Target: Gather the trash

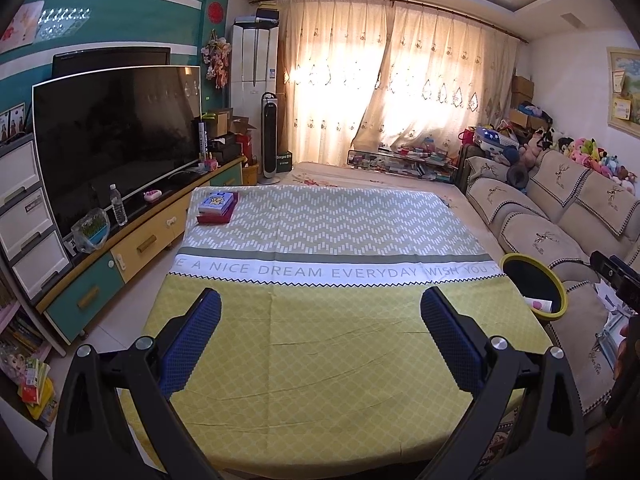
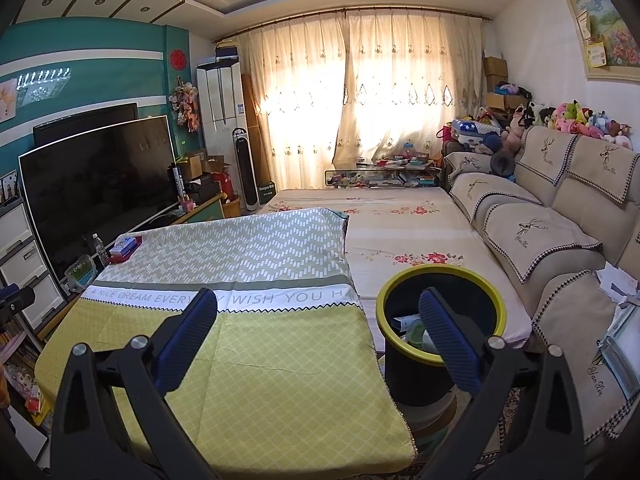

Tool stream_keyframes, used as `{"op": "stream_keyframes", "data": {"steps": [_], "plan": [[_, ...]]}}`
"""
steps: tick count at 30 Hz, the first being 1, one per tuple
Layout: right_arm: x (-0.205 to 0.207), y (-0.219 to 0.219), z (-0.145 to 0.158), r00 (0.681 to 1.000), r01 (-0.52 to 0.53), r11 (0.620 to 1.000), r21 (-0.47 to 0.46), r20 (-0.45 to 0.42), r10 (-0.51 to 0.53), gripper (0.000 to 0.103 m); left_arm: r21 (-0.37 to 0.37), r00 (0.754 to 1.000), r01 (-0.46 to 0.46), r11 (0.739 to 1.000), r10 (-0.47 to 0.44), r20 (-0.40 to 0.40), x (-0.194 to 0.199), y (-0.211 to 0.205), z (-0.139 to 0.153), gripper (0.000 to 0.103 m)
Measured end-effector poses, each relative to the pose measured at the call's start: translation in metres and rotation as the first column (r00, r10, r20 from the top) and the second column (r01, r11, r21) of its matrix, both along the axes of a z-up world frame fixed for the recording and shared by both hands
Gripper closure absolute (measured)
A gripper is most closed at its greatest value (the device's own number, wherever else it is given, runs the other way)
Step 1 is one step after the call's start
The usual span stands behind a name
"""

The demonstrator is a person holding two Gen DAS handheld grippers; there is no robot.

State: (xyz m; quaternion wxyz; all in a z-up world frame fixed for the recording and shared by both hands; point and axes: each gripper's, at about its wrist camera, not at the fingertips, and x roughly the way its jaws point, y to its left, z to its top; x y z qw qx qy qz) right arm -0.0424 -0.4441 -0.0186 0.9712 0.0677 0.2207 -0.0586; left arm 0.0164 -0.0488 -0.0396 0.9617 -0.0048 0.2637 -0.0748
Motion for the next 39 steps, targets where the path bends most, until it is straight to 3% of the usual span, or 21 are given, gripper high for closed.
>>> {"op": "stream_keyframes", "data": {"steps": [39], "plan": [[0.012,0.005,-0.017,1.0,-0.012,1.0,0.018,-0.027,0.013,0.007,0.001,0.999,0.013,1.0,-0.013,-0.035,0.01,-0.005,-0.011,0.005]]}}
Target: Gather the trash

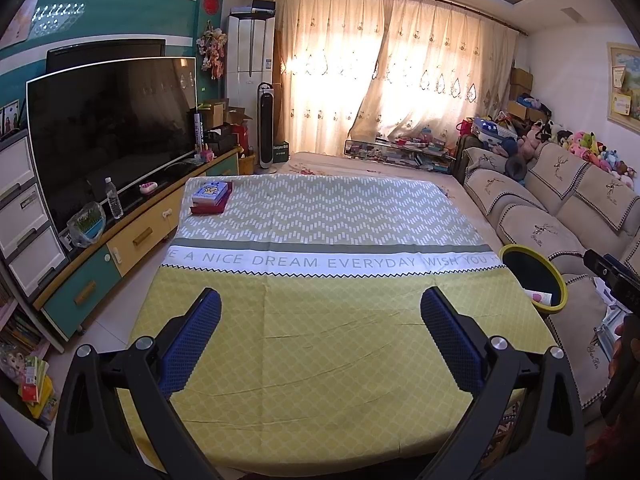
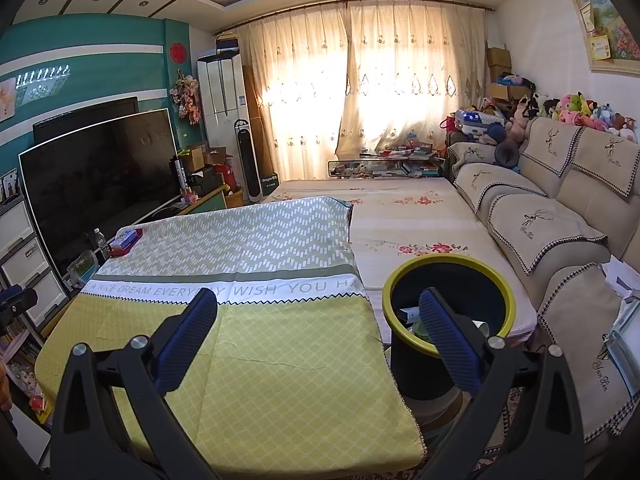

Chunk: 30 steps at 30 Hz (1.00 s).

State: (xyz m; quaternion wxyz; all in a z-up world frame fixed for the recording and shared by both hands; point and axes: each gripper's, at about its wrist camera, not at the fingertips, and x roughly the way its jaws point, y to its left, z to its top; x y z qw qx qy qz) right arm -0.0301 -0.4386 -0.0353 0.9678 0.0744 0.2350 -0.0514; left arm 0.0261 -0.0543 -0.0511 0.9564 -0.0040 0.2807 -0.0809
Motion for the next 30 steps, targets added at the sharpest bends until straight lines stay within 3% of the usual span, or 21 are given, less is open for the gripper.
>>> {"op": "stream_keyframes", "data": {"steps": [30], "plan": [[0.0063,-0.0014,-0.005,1.0,-0.012,1.0,0.004,-0.016,0.012,0.007,-0.016,1.0,0.027,1.0,-0.027,-0.007,0.0033,-0.0036,-0.0002,0.005]]}}
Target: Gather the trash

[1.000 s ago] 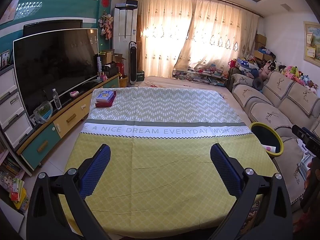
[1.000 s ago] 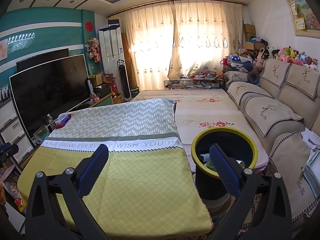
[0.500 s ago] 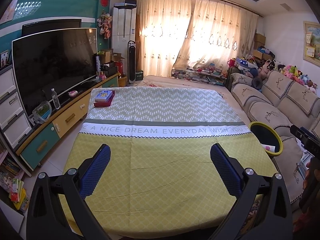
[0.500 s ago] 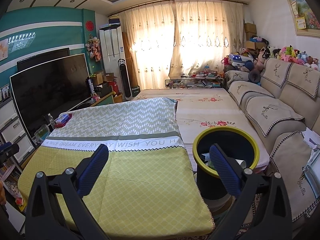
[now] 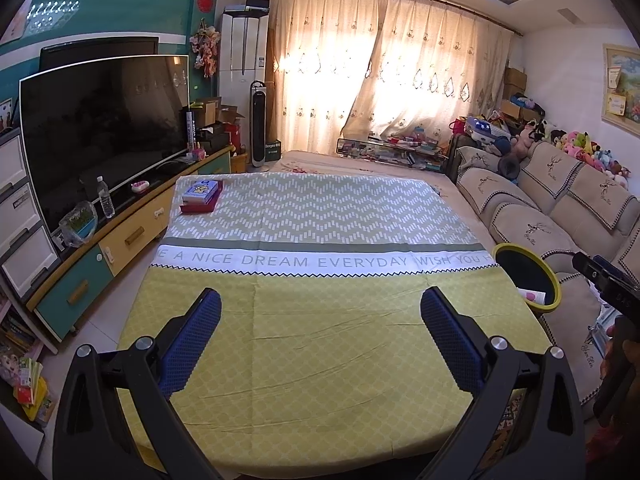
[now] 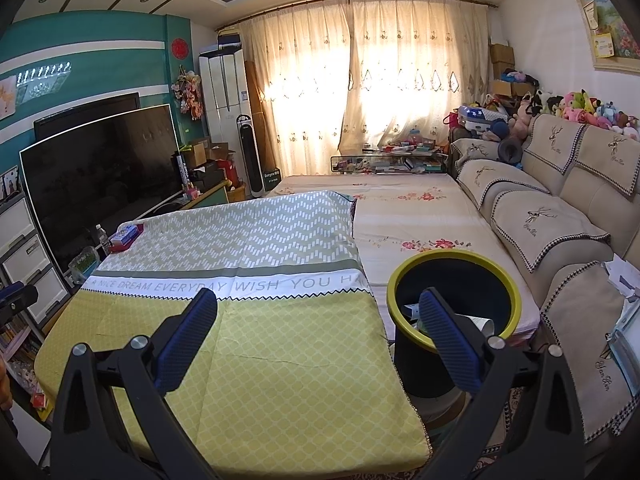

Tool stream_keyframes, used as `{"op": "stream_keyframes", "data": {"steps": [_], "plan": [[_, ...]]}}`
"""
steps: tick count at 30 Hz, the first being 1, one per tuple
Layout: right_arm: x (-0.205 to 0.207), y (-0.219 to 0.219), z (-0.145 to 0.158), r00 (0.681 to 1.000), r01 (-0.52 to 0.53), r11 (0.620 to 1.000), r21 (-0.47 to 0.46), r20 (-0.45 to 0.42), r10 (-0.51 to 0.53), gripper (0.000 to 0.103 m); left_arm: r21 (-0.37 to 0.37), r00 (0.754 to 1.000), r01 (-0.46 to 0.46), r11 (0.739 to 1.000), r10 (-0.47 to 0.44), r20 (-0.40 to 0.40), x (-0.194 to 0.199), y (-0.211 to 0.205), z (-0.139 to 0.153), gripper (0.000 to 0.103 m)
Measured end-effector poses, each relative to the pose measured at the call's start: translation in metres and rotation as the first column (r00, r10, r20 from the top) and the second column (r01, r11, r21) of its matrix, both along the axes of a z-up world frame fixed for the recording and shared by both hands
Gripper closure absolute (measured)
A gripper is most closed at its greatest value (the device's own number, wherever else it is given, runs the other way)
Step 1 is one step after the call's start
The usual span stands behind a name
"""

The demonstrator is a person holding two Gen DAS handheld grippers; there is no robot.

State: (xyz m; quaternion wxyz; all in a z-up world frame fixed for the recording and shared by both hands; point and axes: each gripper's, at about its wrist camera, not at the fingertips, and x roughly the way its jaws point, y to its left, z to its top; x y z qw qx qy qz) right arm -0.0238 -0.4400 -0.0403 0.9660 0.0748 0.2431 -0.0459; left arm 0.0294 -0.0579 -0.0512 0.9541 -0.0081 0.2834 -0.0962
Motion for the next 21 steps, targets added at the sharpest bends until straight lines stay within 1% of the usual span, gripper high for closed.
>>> {"op": "stream_keyframes", "data": {"steps": [6,8,10,11,14,17,18,19,20,21], "plan": [[0.0,-0.001,-0.002,1.0,-0.002,1.0,0.0,-0.006,0.002,0.007,-0.015,1.0,-0.002,1.0,0.001,-0.013,0.003,0.003,-0.003,0.005],[0.001,-0.001,-0.002,1.0,-0.002,1.0,0.002,-0.006,0.002,0.007,-0.034,1.0,0.002,0.999,-0.003,-0.022,0.005,0.005,-0.005,0.005],[0.001,-0.001,-0.003,1.0,-0.004,1.0,0.002,-0.009,0.004,0.007,-0.048,1.0,0.013,0.999,-0.013,-0.007,0.006,0.004,-0.005,0.005],[0.003,-0.001,-0.003,1.0,-0.006,1.0,0.003,-0.012,0.006,0.007,-0.05,1.0,0.015,0.999,-0.016,-0.002,0.007,0.004,-0.005,0.005],[0.01,-0.001,-0.003,1.0,-0.024,1.0,0.003,-0.021,0.024,0.007,-0.036,1.0,0.016,0.999,-0.017,-0.019,0.019,0.002,-0.004,0.005],[0.034,0.002,0.002,0.998,-0.053,0.999,-0.01,-0.025,0.052,0.007,0.004,0.998,0.012,1.0,-0.011,-0.059,0.048,0.003,-0.006,0.005],[0.05,0.003,0.003,0.998,-0.064,0.998,-0.013,-0.027,0.063,0.007,0.022,0.998,0.001,1.0,0.0,-0.066,0.061,0.005,-0.008,0.005],[0.066,0.003,0.003,0.997,-0.075,0.997,-0.003,-0.034,0.075,0.007,0.052,0.997,-0.027,0.998,0.031,-0.077,0.08,0.007,-0.013,0.005],[0.084,0.004,0.002,0.996,-0.084,0.996,0.008,-0.043,0.084,0.007,0.068,0.995,-0.044,0.997,0.05,-0.083,0.094,0.008,-0.017,0.005],[0.107,0.007,-0.003,0.994,-0.094,0.996,0.011,-0.055,0.094,0.007,0.081,0.993,-0.047,0.996,0.056,-0.103,0.116,0.01,-0.023,0.005]]}}
